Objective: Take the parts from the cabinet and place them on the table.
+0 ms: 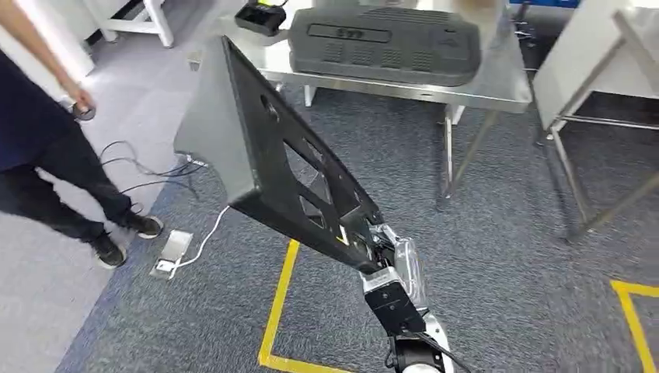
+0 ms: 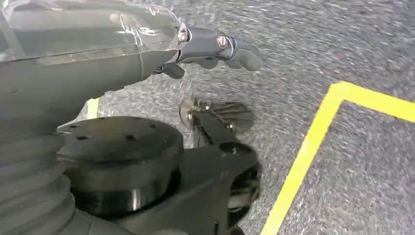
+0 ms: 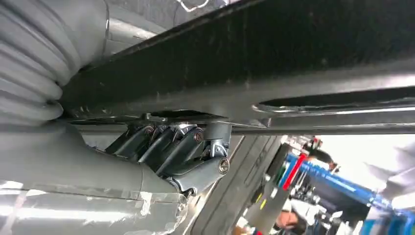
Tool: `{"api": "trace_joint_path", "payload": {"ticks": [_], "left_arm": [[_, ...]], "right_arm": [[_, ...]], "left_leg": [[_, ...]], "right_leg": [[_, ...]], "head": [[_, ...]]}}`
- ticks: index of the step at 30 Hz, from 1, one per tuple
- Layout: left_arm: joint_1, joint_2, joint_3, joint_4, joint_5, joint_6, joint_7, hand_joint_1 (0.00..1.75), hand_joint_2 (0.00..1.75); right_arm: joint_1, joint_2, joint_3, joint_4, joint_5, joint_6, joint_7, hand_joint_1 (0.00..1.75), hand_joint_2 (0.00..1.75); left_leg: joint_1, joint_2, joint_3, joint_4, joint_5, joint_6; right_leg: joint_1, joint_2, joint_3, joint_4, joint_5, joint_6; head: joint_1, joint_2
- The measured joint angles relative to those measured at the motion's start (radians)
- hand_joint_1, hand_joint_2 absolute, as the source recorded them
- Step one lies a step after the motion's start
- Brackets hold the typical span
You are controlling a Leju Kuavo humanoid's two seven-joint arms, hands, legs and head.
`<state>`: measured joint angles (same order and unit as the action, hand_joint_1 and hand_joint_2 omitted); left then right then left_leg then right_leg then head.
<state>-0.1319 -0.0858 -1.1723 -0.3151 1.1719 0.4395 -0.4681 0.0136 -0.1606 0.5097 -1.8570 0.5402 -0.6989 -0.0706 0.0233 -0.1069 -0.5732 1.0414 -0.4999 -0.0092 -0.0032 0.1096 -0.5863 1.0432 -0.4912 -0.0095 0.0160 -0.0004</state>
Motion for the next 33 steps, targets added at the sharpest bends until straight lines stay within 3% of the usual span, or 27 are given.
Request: {"api": "trace_joint_path", "payload": {"ticks": [1,3,4,5,6,7,8,9,10,11,13,14,15,16,18,19,20,21,23,24,25,26,27,29,31,33], "left_arm": [[-0.001,0.000,0.000,0.000,0.000,0.002,0.001,0.00,1.75],[-0.001,0.000,0.000,0.000,0.002,0.006,0.002,0.00,1.75],[-0.001,-0.003,0.000,-0.001,0.002,0.007,0.002,0.00,1.75],[-0.002,-0.002,0.000,-0.001,0.002,0.007,0.002,0.00,1.75],[-0.002,-0.002,0.000,-0.001,0.002,0.007,0.002,0.00,1.75],[0.000,-0.002,0.000,-0.001,0.002,0.006,0.002,0.00,1.75],[0.001,-0.002,0.000,-0.001,0.002,0.006,0.002,0.00,1.75],[0.001,-0.002,0.000,-0.001,0.002,0.006,0.002,0.00,1.75],[0.002,-0.002,0.000,-0.001,-0.002,0.002,0.002,0.00,1.75],[0.003,-0.002,0.000,-0.001,-0.006,-0.004,0.002,0.00,1.75],[0.003,-0.002,0.000,-0.001,-0.013,-0.022,-0.004,0.00,1.75],[0.003,-0.002,0.000,-0.001,-0.016,-0.031,-0.010,0.00,1.75],[0.002,-0.002,0.000,-0.001,-0.019,-0.039,-0.015,0.00,1.75],[0.001,-0.002,-0.001,-0.001,-0.021,-0.045,-0.019,0.00,1.75],[0.001,-0.002,-0.002,-0.002,-0.024,-0.061,-0.025,0.00,1.75],[0.000,-0.002,-0.002,-0.002,-0.025,-0.070,-0.026,0.00,1.75],[-0.001,-0.001,-0.002,-0.002,-0.027,-0.077,-0.026,0.00,1.75],[-0.001,-0.001,-0.002,-0.002,-0.027,-0.082,-0.026,0.00,1.75],[0.002,0.003,-0.002,-0.002,-0.027,-0.091,-0.026,0.00,1.75],[0.005,0.004,-0.002,-0.002,-0.027,-0.093,-0.026,0.00,1.75],[0.007,0.006,-0.002,-0.002,-0.026,-0.093,-0.026,0.00,1.75],[0.008,0.006,-0.002,-0.002,-0.026,-0.095,-0.026,0.00,1.75],[0.008,0.007,-0.002,-0.002,-0.026,-0.099,-0.026,0.00,1.75],[0.008,0.008,-0.002,-0.002,-0.028,-0.102,-0.026,0.00,1.75],[0.005,0.009,-0.003,-0.001,-0.030,-0.102,-0.026,0.00,1.75],[0.006,0.009,-0.004,-0.001,-0.030,-0.102,-0.024,0.00,1.75]], "right_arm": [[-0.001,0.000,0.000,0.000,-0.002,0.001,0.000,1.75,1.75],[0.001,0.000,0.000,0.000,-0.004,0.001,0.000,1.75,1.75],[0.000,-0.001,0.000,-0.001,-0.005,0.000,0.000,1.75,1.75],[0.002,-0.001,0.000,-0.002,-0.005,0.000,0.000,1.75,1.75],[-0.002,-0.001,0.000,-0.002,-0.005,0.000,0.000,1.75,1.75],[-0.007,-0.001,0.000,-0.002,-0.005,0.000,0.000,1.75,1.75],[-0.006,-0.001,0.000,-0.002,-0.005,0.000,0.000,1.75,1.75],[-0.005,-0.001,0.000,-0.002,-0.005,0.000,0.000,1.75,1.75],[-0.005,-0.001,0.000,-0.002,-0.007,0.000,0.000,1.75,1.75],[-0.004,-0.002,0.000,-0.002,-0.009,0.000,0.000,1.75,1.75],[-0.004,-0.002,0.000,-0.002,-0.011,0.000,0.000,1.75,1.75],[-0.004,-0.002,0.000,-0.002,-0.014,0.000,0.000,1.75,1.75],[-0.005,-0.002,0.000,-0.002,-0.016,0.000,0.000,1.75,1.75],[-0.004,-0.002,0.000,-0.003,-0.016,0.000,0.000,1.75,1.75],[0.000,-0.004,0.000,-0.003,-0.017,0.000,0.000,1.75,1.75],[0.000,-0.004,0.000,-0.003,-0.016,0.000,0.000,1.75,1.75],[0.000,-0.004,0.000,-0.004,-0.015,0.000,0.000,1.75,1.75],[-0.001,-0.004,0.000,-0.004,-0.013,0.000,0.000,1.75,1.75],[-0.001,-0.004,0.000,-0.004,-0.006,0.000,0.000,1.75,1.75],[-0.001,-0.005,0.000,-0.004,-0.005,0.000,0.000,1.75,1.75],[0.000,-0.005,0.000,-0.004,-0.005,0.000,0.000,1.75,1.75],[0.000,-0.005,0.000,-0.004,-0.005,0.000,0.000,1.75,1.75],[0.000,-0.005,0.000,-0.004,-0.003,0.000,0.001,1.75,1.75],[0.000,-0.005,0.000,-0.004,0.003,0.000,0.005,1.75,1.75],[0.000,-0.005,0.000,-0.004,0.010,0.000,0.009,1.75,1.75],[0.000,-0.005,0.000,-0.004,0.013,0.000,0.010,1.75,1.75]], "left_leg": [[-0.004,0.014,-0.002,0.002,0.000,-0.001],[-0.013,0.034,0.001,0.000,0.000,0.008],[0.000,0.053,0.006,-0.016,0.006,0.016],[0.002,0.066,0.012,-0.023,0.009,0.023],[0.002,0.080,0.016,-0.027,0.009,0.028],[0.001,0.096,0.017,-0.026,0.008,0.029],[0.000,0.112,0.017,-0.026,0.006,0.031],[-0.001,0.127,0.017,-0.026,0.004,0.031],[-0.001,0.142,0.018,-0.025,0.002,0.031],[-0.001,0.152,0.021,-0.025,-0.001,0.029],[0.000,0.166,0.033,-0.025,-0.009,0.021],[0.000,0.172,0.039,-0.025,-0.013,0.015],[-0.006,0.175,0.038,-0.025,-0.016,0.010],[-0.006,0.175,0.040,-0.023,-0.016,0.004],[-0.005,0.178,0.046,-0.029,-0.016,-0.008],[-0.005,0.179,0.050,-0.031,-0.018,-0.015],[0.000,0.158,0.052,-0.015,-0.032,-0.022],[-0.001,0.137,0.034,0.024,-0.059,-0.023],[-0.003,0.120,-0.041,0.179,-0.137,-0.025],[-0.004,0.118,-0.082,0.257,-0.162,-0.026],[-0.004,0.117,-0.107,0.296,-0.161,-0.025],[-0.005,0.117,-0.105,0.279,-0.135,-0.021],[-0.006,0.117,-0.080,0.217,-0.089,-0.016],[-0.007,0.111,-0.006,0.040,0.011,-0.005],[-0.012,0.103,0.010,-0.014,0.002,-0.001],[-0.015,0.104,0.009,-0.012,0.001,0.005]], "right_leg": [[-0.008,0.012,-0.006,-0.003,0.003,0.006],[-0.015,0.037,-0.010,-0.013,0.009,0.022],[-0.010,0.048,-0.010,-0.012,0.009,0.026],[-0.006,-0.007,-0.012,0.004,-0.003,0.029],[-0.005,-0.059,-0.035,0.050,-0.035,0.034],[-0.006,-0.084,-0.070,0.120,-0.071,0.040],[-0.009,-0.097,-0.114,0.207,-0.108,0.045],[-0.012,-0.101,-0.147,0.269,-0.127,0.049],[-0.015,-0.103,-0.161,0.291,-0.121,0.051],[-0.016,-0.106,-0.148,0.263,-0.094,0.052],[-0.020,-0.119,-0.058,0.093,-0.001,0.051],[-0.019,-0.139,-0.009,-0.006,0.028,0.048],[-0.010,-0.141,-0.002,-0.013,0.010,0.043],[-0.009,-0.136,-0.004,-0.017,0.014,0.032],[-0.003,-0.131,-0.005,-0.015,0.010,0.024],[-0.007,-0.128,-0.002,-0.022,0.013,0.015],[-0.013,-0.127,0.004,-0.028,0.016,0.010],[-0.013,-0.125,0.005,-0.029,0.016,0.004],[-0.010,-0.122,0.005,-0.028,0.013,-0.005],[-0.007,-0.118,0.005,-0.028,0.012,-0.006],[-0.005,-0.112,0.006,-0.027,0.011,-0.008],[-0.003,-0.107,0.010,-0.027,0.009,-0.009],[-0.002,-0.101,0.014,-0.027,0.007,-0.009],[-0.002,-0.094,0.023,-0.023,-0.001,-0.005],[0.003,-0.087,0.019,-0.015,-0.007,0.003],[0.001,-0.087,0.019,-0.020,-0.006,0.012]], "head": [[0.000,0.000],[-0.002,0.000],[-0.003,0.000],[0.001,0.000],[0.021,0.000],[0.028,0.000],[0.030,0.000],[0.034,0.000],[0.038,0.000],[0.042,0.000],[0.050,0.000],[0.054,0.000],[0.053,0.000],[0.051,0.000],[0.043,0.000],[0.044,0.000],[0.042,0.000],[0.033,0.000],[0.013,0.000],[0.010,0.000],[0.008,0.000],[0.006,0.000],[0.004,0.000],[0.000,0.000],[-0.006,0.000],[-0.002,0.000]]}}
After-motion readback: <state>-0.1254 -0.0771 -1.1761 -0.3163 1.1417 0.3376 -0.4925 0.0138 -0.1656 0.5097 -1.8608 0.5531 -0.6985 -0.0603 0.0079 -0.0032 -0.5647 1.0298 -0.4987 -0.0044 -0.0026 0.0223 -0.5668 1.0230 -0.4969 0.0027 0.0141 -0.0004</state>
